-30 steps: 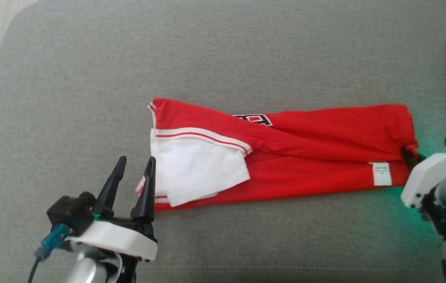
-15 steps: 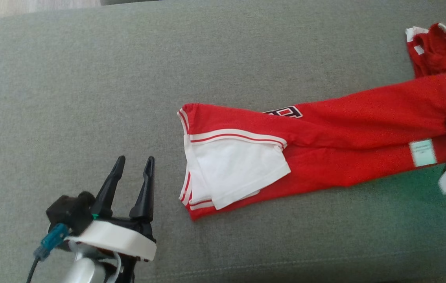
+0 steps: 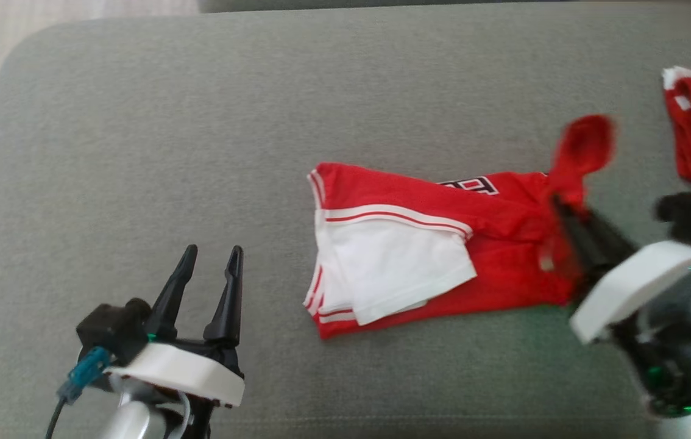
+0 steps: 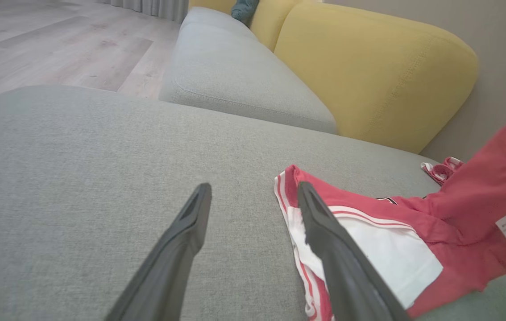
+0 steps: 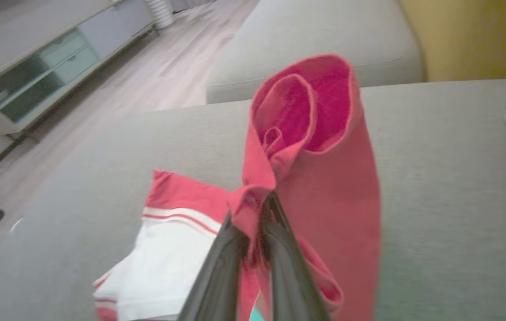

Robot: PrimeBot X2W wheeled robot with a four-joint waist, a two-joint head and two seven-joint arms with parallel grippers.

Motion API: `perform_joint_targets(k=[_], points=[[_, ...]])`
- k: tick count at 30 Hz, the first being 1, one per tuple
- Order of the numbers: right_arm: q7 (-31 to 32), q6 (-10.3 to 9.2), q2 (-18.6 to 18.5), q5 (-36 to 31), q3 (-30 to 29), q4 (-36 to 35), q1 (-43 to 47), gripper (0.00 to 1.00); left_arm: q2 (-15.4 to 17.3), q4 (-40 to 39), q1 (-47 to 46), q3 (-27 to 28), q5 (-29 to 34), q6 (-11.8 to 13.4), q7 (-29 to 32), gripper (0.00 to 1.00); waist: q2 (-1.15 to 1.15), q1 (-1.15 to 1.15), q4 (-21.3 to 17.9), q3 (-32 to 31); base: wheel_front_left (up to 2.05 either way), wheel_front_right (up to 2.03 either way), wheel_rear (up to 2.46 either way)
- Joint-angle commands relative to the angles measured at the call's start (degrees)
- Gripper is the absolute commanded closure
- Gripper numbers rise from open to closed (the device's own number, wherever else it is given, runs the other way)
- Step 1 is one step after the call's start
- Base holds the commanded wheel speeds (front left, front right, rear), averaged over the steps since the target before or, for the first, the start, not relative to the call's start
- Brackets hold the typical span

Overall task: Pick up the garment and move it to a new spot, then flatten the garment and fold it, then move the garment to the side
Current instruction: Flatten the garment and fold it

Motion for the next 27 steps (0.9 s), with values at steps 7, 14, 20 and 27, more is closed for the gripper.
perform_joint_targets(k=[7,14,20,27], points=[[-1.52,0.37,4.15,4.15,12.01,1.15,-2.58,1.00,0.31,-1.02,-3.01,1.50,-0.18,-0.46,-0.78,0.00,0.00,0.00,4.41,-0.34,0.00,0.00,0.00],[-6.95,0.37,6.28,6.75,16.80,11.40,-6.68,1.00,-0.17,-0.82,-3.33,1.09,-0.21,-0.52,-0.91,0.00,0.00,0.00,7.49,0.08,0.00,0.00,0.00],[-11.06,0.37,6.45,10.61,20.12,19.39,-10.59,1.00,-0.62,-0.38,-3.52,0.94,-0.31,-0.67,-1.13,0.00,0.00,0.00,9.00,0.39,0.00,0.00,0.00],[-14.47,0.37,6.46,13.85,23.98,26.17,-13.64,0.85,-0.94,0.07,-3.70,1.04,-0.38,-0.76,-1.34,0.00,0.00,0.00,9.34,0.48,0.00,0.00,0.00]])
